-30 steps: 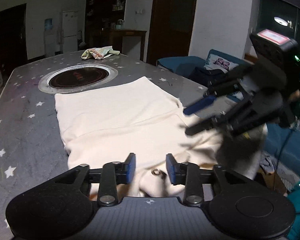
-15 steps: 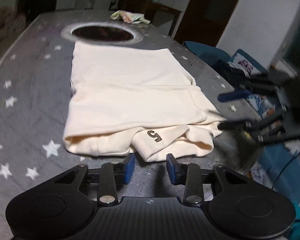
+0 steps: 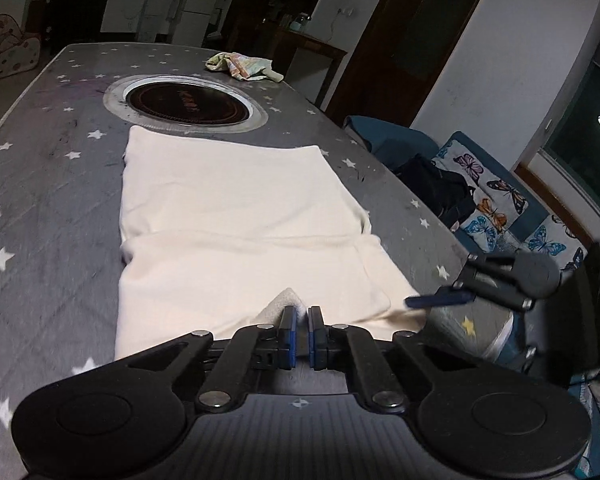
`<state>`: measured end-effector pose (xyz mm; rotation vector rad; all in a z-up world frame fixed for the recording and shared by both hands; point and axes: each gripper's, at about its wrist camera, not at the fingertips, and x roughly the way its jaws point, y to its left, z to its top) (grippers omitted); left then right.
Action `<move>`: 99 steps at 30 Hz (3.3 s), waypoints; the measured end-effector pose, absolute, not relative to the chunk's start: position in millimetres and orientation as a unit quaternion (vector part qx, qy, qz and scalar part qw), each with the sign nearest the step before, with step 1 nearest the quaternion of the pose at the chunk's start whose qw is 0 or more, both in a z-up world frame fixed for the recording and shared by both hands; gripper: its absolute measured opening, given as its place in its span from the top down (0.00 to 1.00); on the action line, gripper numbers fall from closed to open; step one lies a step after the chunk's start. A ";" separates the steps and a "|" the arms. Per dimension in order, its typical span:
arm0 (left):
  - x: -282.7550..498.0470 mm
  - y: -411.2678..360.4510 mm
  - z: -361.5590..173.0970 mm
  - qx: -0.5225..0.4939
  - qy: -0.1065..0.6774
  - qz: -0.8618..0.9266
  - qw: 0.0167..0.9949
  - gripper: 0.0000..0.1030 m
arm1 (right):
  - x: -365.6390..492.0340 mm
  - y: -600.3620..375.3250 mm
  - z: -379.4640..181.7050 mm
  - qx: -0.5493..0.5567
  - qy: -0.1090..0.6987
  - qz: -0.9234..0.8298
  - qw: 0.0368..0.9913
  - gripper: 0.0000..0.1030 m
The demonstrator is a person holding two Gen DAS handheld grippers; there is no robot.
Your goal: Fold clothes
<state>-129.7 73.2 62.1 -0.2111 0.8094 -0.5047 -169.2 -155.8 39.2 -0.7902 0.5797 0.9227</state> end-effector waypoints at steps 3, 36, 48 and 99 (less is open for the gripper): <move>-124.4 73.7 59.7 -0.104 0.387 -0.249 0.882 0.94 | -169.5 -147.8 33.1 -0.364 0.251 0.431 0.787 0.44; -166.2 83.8 21.2 0.187 0.269 -0.265 0.907 0.90 | -108.8 -147.7 69.4 -0.231 0.282 0.394 0.843 0.95; -223.7 88.6 61.7 0.127 0.248 -0.284 0.917 0.92 | -161.4 -173.9 103.3 -0.214 0.247 0.413 0.850 0.95; -26.6 96.1 57.7 0.059 0.306 -0.095 0.945 0.80 | -2.8 -200.9 59.6 -0.163 0.345 0.285 0.879 0.79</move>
